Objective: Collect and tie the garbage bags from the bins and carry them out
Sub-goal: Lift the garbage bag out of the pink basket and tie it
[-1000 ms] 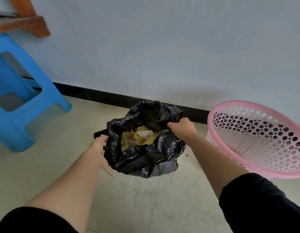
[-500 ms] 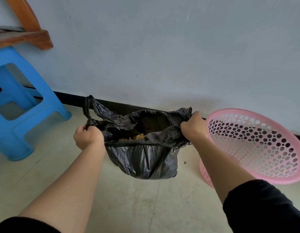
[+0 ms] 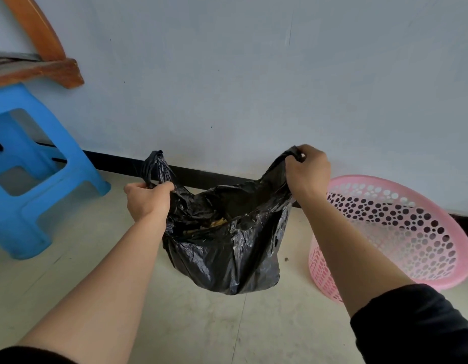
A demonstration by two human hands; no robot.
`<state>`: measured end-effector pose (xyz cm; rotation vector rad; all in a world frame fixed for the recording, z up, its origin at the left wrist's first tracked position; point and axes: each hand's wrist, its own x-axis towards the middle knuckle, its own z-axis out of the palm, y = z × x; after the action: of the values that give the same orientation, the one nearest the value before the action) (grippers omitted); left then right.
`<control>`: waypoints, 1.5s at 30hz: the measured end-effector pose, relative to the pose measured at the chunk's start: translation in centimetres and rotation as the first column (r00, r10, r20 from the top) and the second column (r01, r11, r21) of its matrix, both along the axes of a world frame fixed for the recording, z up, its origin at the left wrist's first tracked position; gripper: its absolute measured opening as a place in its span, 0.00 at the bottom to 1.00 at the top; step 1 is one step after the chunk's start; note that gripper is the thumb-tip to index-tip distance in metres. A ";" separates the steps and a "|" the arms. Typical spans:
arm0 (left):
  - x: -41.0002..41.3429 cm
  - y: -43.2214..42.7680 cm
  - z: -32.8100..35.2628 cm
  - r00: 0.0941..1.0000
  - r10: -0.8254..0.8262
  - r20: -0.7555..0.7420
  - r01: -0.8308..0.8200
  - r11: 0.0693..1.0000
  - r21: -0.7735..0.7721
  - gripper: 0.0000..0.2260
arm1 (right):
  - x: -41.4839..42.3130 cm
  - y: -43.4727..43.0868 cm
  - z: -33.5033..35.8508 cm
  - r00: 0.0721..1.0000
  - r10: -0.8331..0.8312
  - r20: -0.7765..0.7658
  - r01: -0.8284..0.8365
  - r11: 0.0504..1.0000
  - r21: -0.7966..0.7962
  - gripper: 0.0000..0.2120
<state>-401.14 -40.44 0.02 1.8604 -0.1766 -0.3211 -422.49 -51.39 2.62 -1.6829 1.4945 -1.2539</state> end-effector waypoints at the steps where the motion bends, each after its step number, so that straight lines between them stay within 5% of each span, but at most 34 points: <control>1: 0.1 -0.2 0.0 1.000 0.011 0.008 -0.011 1.000 -0.015 0.19 | 0.1 0.1 0.4 1.000 0.010 -0.007 -0.010 0.999 -0.034 0.09; 6: 0.9 -0.9 1.0 0.998 0.047 0.045 -0.036 0.973 -0.227 0.07 | 0.2 0.2 2.4 0.993 0.085 -0.086 -0.089 0.995 -0.047 0.13; 12: 0.3 -1.6 3.7 0.980 0.023 0.199 0.068 0.896 -0.438 0.14 | 0.0 0.5 4.4 0.925 0.184 -0.333 -0.267 0.937 -0.224 0.20; 17: -1.0 -1.7 6.2 0.980 -0.193 -0.040 0.144 0.839 -0.525 0.07 | 0.4 0.8 4.9 0.876 0.061 -0.479 -0.221 0.933 -0.285 0.11; 21: -2.2 -1.5 7.2 0.785 -0.615 -0.071 0.449 0.645 -0.619 0.13 | 0.8 0.5 4.9 0.920 0.104 -0.377 -0.170 0.975 -0.144 0.06; 24: -3.0 -1.5 7.4 0.638 -0.766 -0.083 0.532 0.516 -0.672 0.08 | 1.1 0.5 5.0 0.947 0.229 -0.226 -0.255 0.962 -0.095 0.04; 29: -3.3 -1.8 7.2 0.612 -0.790 0.044 0.645 0.466 -0.606 0.06 | 1.0 0.7 5.8 0.935 0.304 -0.185 -0.327 0.939 -0.109 0.04; 39: -4.2 -2.7 6.0 0.593 -0.754 0.282 0.804 0.572 -0.164 0.33 | 0.5 0.7 6.6 0.944 0.327 0.050 -0.322 0.943 -0.078 0.03; 42: -4.5 -3.1 6.2 0.589 -0.768 0.251 0.805 0.587 -0.091 0.38 | 0.3 0.6 6.7 0.939 0.325 0.110 -0.317 0.945 -0.085 0.02; 45: -5.3 -3.2 5.5 0.540 -0.821 0.185 0.814 0.565 0.134 0.40 | 0.2 0.3 6.6 0.943 0.331 0.012 -0.329 0.940 -0.085 0.02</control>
<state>-406.41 -43.67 5.52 1.7222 -1.2546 -0.7568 -422.30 -51.04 9.21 -1.8700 1.0977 -1.1604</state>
